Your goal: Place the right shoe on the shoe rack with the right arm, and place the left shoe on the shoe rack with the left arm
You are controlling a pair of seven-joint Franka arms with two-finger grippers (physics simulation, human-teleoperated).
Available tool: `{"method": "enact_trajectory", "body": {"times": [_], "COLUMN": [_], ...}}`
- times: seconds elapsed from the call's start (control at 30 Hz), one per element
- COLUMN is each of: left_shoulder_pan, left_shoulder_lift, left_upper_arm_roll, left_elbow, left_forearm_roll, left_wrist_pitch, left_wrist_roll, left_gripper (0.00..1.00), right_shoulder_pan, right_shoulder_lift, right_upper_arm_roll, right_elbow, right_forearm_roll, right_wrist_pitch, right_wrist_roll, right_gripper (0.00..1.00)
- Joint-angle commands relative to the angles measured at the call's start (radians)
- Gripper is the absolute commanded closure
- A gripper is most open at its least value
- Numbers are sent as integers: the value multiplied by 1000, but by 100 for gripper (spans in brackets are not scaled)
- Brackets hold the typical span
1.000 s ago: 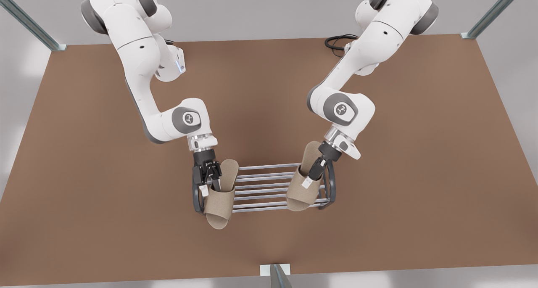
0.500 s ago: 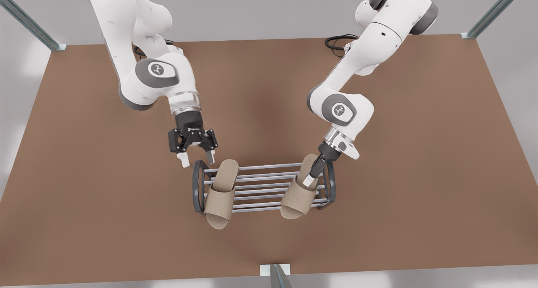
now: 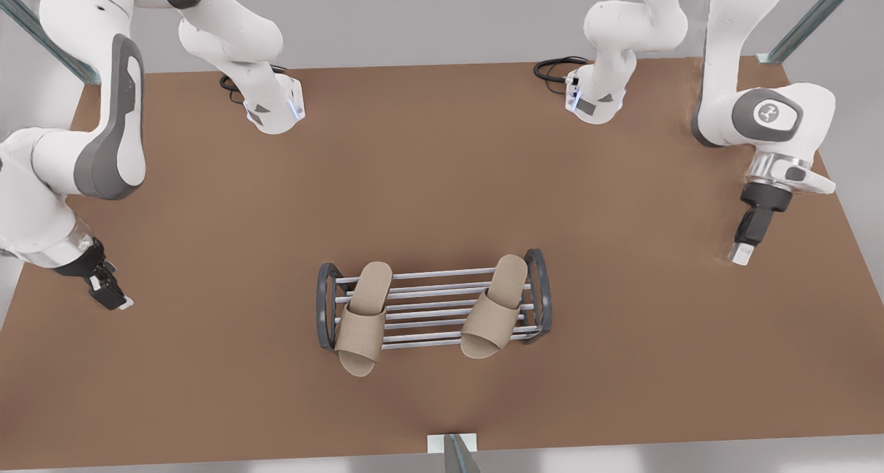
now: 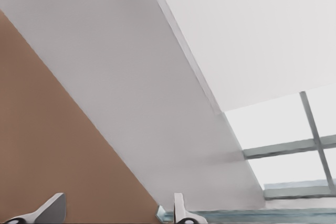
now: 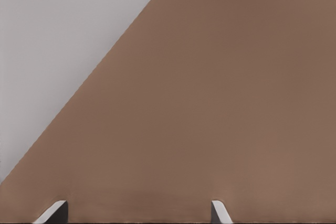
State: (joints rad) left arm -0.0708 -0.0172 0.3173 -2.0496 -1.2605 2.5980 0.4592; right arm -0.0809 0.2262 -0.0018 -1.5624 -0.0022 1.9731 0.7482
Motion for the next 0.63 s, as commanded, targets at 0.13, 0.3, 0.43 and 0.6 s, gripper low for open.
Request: {"method": "enact_trajectory", "body": {"times": [0.13, 0.3, 0.43, 0.6], "left_shoulder_pan": [62, 20, 17, 17], "left_shoulder_lift": [256, 315, 267, 163], "left_upper_arm_roll": [-194, -268, -282, -284], "left_elbow": [494, 562, 548, 545], "left_forearm_roll": [1018, 1244, 1248, 1251], "left_wrist_pitch": [-1081, -1214, -1081, -1026], "left_wrist_roll": [-258, -461, -547, -622], "left_gripper": [0, 0, 0, 0], "right_shoulder_pan": [21, 32, 49, 50], "right_shoulder_lift": [44, 48, 50, 50], "right_upper_arm_roll": [3, 5, 6, 6], "right_elbow": [65, 74, 73, 74], "right_forearm_roll": [82, 73, 70, 68], "right_wrist_pitch": [-218, -221, -223, -220], "right_wrist_roll": [-853, -851, -848, -848], "right_gripper": [0, 0, 0, 0]}}
